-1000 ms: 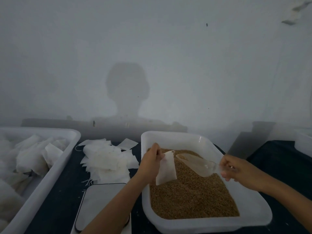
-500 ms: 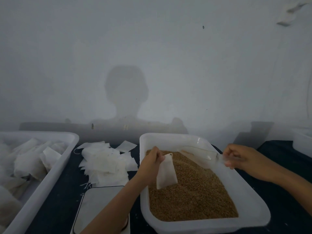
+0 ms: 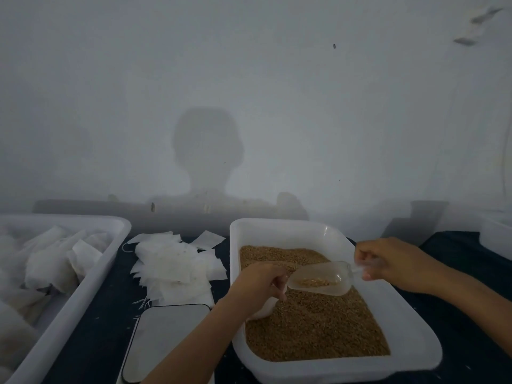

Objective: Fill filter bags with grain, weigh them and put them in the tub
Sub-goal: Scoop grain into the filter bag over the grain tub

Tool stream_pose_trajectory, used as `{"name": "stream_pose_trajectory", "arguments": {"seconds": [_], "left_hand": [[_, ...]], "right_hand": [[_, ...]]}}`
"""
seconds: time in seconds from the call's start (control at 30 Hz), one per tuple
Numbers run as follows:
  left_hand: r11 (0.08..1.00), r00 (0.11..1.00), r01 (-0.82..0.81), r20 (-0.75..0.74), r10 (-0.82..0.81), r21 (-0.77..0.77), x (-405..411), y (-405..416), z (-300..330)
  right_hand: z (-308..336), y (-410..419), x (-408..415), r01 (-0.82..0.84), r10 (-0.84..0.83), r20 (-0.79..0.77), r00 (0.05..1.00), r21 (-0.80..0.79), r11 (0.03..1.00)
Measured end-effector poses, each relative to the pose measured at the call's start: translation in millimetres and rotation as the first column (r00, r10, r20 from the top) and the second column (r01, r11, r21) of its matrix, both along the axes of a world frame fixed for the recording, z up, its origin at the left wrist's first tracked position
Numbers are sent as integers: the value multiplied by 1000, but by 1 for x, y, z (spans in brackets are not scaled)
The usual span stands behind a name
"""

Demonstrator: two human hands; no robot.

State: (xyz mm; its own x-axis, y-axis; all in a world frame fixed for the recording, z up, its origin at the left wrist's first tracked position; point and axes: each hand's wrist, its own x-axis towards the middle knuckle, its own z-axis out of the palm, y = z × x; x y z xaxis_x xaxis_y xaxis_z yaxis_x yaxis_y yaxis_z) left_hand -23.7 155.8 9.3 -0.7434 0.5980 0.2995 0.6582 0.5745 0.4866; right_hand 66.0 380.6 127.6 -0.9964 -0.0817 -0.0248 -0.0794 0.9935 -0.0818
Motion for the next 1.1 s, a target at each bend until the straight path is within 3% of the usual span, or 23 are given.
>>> {"name": "stream_pose_trajectory", "arguments": {"seconds": [0.13,0.4,0.67,0.8,0.9,1.0,1.1], "left_hand": [[998,1000,3,26,-5,66,1,-2,-1],[991,999,-26,49,20,130,0,-2,-2],[988,998,-59,44,53,140,0,-2,-1],[990,994,-113,4,113,90,-2,1,-4],[987,990,-129,-44,133,97,-2,1,-7],[937,990,-141,48,133,319,-1,-3,-3],[751,975,-214,185,123,624,2,-11,5]], "right_hand": [[5,-12,-8,-48,50,-34,998,69,997],[11,-32,-17,-63,134,-178,975,357,932],[8,-31,-20,-146,392,-289,874,612,777],[-1,-17,-19,-19,202,-316,927,499,866],[-34,-9,-23,88,-22,-246,969,262,961],[-74,-10,-33,183,-181,-136,974,6,983],[-100,-22,-41,214,-219,-34,975,-116,970]]}}
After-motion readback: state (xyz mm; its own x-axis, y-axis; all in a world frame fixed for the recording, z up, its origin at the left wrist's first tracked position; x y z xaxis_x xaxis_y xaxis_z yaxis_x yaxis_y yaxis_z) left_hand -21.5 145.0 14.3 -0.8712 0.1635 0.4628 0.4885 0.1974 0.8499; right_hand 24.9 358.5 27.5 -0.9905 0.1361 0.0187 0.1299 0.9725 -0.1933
